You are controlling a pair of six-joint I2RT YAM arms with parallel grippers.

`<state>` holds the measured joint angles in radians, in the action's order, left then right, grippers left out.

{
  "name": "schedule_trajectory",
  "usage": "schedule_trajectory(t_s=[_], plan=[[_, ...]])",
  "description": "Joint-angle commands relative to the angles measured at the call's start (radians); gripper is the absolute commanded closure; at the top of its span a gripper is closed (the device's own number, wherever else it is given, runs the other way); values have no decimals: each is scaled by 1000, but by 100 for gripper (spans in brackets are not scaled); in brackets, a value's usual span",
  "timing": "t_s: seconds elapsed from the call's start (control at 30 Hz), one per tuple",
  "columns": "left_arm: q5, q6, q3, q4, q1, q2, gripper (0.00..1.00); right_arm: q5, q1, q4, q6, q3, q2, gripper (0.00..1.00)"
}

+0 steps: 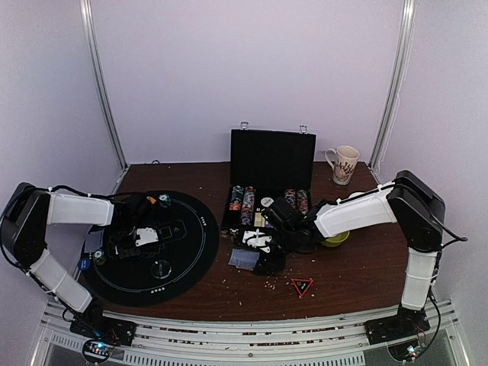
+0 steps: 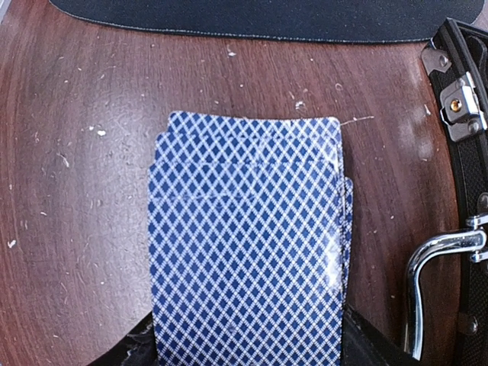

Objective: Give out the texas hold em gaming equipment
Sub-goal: Flop the poker card into the community card area.

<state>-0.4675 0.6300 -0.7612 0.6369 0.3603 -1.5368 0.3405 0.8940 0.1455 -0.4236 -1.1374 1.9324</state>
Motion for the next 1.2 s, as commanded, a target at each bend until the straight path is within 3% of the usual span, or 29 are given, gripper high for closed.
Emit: schedule_trajectory(t_s=[0.0,0.4,1.1,1.17], plan=[[64,-7,9,51,2,-2,100,-24,-2,76,-23,34,-9,29],[35,33,51,54,-59,41,100,-29,-4,84,-24,35,-10,29],[-25,88,35,0,-85,-24,100,-30,-8,80,-23,38,-11,29],[-20,86,37,-3,-84,-12,90,-31,-9,80,-23,38,-10,29]])
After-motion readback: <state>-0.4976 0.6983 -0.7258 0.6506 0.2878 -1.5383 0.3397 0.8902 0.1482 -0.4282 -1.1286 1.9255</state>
